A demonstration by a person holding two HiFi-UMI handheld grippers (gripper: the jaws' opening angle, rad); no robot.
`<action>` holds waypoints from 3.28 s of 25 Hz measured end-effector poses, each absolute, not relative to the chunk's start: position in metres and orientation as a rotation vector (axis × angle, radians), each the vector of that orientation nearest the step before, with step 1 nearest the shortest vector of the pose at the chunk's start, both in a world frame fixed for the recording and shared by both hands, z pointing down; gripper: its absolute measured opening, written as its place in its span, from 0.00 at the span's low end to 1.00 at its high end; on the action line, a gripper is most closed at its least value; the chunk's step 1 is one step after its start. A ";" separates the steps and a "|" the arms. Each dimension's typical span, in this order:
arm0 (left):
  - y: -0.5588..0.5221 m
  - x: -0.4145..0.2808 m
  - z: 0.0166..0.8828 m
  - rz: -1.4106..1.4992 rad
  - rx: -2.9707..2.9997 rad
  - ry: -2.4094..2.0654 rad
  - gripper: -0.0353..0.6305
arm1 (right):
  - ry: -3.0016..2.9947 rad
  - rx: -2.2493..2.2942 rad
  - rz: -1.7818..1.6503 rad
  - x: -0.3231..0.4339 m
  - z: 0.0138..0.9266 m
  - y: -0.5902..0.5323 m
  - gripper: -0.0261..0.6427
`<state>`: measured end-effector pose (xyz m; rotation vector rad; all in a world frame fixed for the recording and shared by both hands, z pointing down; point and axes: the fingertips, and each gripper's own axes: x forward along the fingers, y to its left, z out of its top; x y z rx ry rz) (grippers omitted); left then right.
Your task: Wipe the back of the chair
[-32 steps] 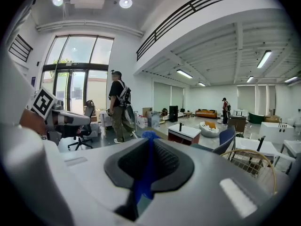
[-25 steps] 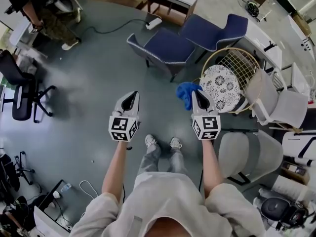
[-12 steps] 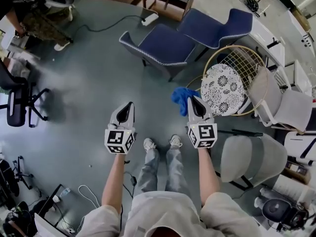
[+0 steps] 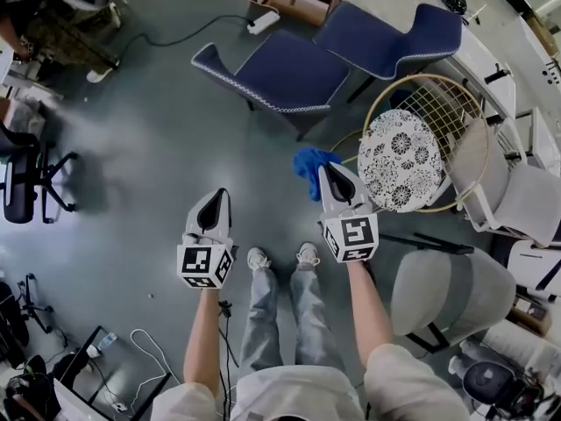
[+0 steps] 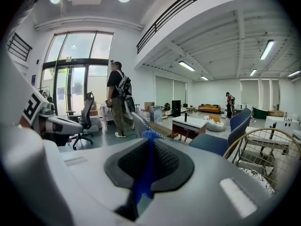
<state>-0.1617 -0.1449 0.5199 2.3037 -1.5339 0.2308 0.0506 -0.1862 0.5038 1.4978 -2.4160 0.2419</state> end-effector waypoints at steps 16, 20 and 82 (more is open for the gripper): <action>-0.138 -0.159 0.575 0.291 2.251 -1.525 0.05 | -2.529 1.430 0.126 0.005 0.521 -0.271 0.08; -0.137 -0.157 0.585 0.309 2.242 -1.493 0.05 | -2.530 1.413 0.145 -0.006 0.535 -0.288 0.08; -0.188 -0.096 0.613 0.276 2.297 -1.463 0.05 | -2.424 1.318 0.157 0.054 0.608 -0.260 0.08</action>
